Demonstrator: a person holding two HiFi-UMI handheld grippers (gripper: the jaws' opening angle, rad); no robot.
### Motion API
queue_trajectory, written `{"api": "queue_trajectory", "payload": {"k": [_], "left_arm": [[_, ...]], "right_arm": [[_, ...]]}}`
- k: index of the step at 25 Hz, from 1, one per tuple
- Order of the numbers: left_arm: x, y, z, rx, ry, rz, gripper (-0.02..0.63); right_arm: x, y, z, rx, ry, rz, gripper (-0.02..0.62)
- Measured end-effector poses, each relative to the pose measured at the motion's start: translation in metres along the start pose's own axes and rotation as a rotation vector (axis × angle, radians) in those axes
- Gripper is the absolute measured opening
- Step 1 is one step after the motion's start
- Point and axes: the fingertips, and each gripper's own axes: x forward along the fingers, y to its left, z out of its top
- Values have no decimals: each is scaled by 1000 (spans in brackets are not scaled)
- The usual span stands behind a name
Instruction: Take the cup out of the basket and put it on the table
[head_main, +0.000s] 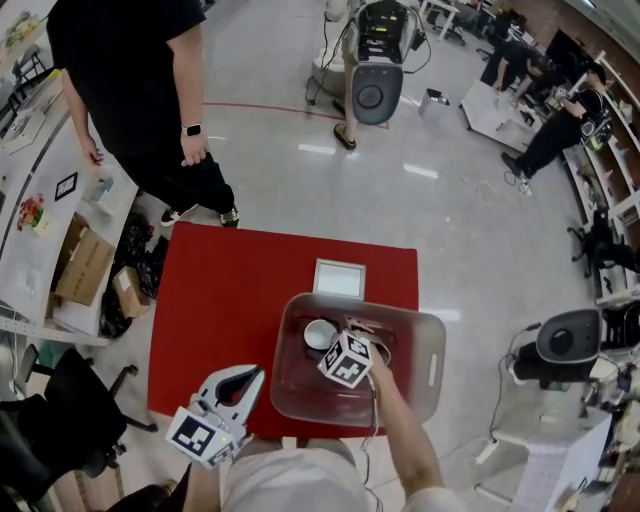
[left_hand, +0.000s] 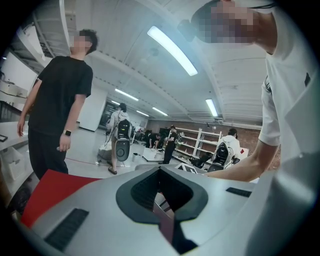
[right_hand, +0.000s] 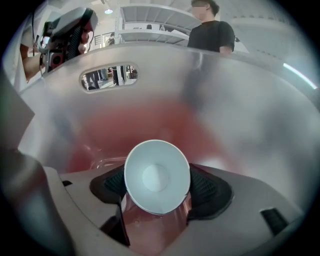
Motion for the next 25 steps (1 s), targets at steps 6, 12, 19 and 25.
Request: {"api": "queue_trajectory", "payload": {"k": [6,12,19,25], "left_arm": [[5,-5,0,5,1,-22,5],[8,-2,2,9,-5,-43,5],[7,-5,8,13,-23,-57,5],[4,-10,11,16,-34,-56,6]], "right_arm": [[-30,1,19,-12,-57,-32,353],[-62,-1,47,-29,-119,-76,353],[-105,-1,80,-85,-187,-125,351],[-139,0,103,-132,-240,-160,351]]}}
